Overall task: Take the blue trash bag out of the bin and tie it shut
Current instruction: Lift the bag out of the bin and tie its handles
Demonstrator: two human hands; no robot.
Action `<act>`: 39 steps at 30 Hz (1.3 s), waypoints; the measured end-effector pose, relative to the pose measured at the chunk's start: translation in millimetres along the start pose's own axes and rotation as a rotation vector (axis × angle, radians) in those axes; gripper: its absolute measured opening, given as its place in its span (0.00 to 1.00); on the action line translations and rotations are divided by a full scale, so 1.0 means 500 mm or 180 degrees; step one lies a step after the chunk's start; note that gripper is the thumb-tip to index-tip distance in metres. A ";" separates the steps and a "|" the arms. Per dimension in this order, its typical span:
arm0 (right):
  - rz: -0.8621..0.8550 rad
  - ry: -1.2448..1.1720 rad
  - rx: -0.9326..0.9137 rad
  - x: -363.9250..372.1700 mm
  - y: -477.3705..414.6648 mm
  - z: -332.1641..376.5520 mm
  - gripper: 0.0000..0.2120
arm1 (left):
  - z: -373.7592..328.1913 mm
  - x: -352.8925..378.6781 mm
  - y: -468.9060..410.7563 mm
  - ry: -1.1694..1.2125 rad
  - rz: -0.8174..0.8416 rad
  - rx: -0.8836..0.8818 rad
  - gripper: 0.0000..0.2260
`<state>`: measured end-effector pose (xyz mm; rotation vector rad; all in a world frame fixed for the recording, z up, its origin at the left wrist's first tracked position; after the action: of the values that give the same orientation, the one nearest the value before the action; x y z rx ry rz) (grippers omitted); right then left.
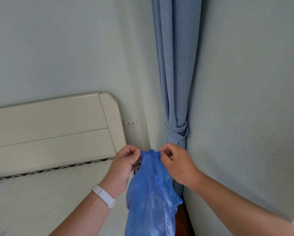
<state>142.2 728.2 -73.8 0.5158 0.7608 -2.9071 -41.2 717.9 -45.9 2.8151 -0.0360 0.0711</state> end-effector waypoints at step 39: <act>0.0651 -0.0469 -0.0273 0.046 -0.092 0.085 0.10 | 0.002 -0.025 0.009 -0.0704 -0.0423 0.0801 0.03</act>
<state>99.9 747.4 -26.1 0.3440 0.7599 -2.6759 -53.6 713.4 -45.8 3.0536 0.1169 -0.2861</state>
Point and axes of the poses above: each hand's wrist, its own y-axis away from the middle knuckle, its own x-axis out of the palm, z = x × y, the point moved 1 cm from there along -y, towards the middle knuckle, and after that the axes turned 15 degrees about -x, right-handed, at the moved point
